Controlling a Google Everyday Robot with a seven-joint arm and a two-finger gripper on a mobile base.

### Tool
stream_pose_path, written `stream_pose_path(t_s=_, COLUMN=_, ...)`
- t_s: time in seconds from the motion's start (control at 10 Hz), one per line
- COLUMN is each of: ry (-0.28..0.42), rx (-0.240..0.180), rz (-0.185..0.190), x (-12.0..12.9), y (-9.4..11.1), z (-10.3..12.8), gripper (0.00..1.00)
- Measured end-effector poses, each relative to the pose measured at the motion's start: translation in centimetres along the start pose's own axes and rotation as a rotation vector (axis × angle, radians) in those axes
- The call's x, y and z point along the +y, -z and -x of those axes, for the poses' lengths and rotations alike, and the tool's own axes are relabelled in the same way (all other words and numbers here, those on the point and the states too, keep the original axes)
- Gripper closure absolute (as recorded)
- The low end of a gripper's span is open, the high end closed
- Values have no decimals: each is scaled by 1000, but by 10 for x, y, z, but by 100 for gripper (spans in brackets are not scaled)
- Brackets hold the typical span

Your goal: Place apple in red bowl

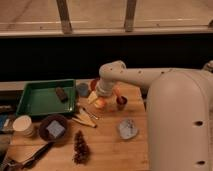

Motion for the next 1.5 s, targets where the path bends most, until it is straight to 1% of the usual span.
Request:
stream_pose_path(t_s=0.4, ry=-39, rx=-12, rz=43, x=-23, y=-11, z=-11, gripper=20)
stream_pose_path(t_s=0.6, ry=-39, rx=-12, rz=64, x=-19, y=-20, z=-10, gripper=20)
stream_pose_path(t_s=0.9, ry=-37, rx=-13, rz=79, x=-20, y=-29, z=-10, gripper=20)
stream_pose_path(t_s=1.2, ry=-16, rx=-1, rz=103, x=-15, y=-46, z=-5, gripper=20)
stream_pose_path(t_s=1.4, ry=9, rx=10, rz=133, x=-8, y=-65, z=2, gripper=21)
stream_pose_path(t_s=1.5, ry=25, rx=16, rz=147, x=-3, y=-72, z=4, gripper=25)
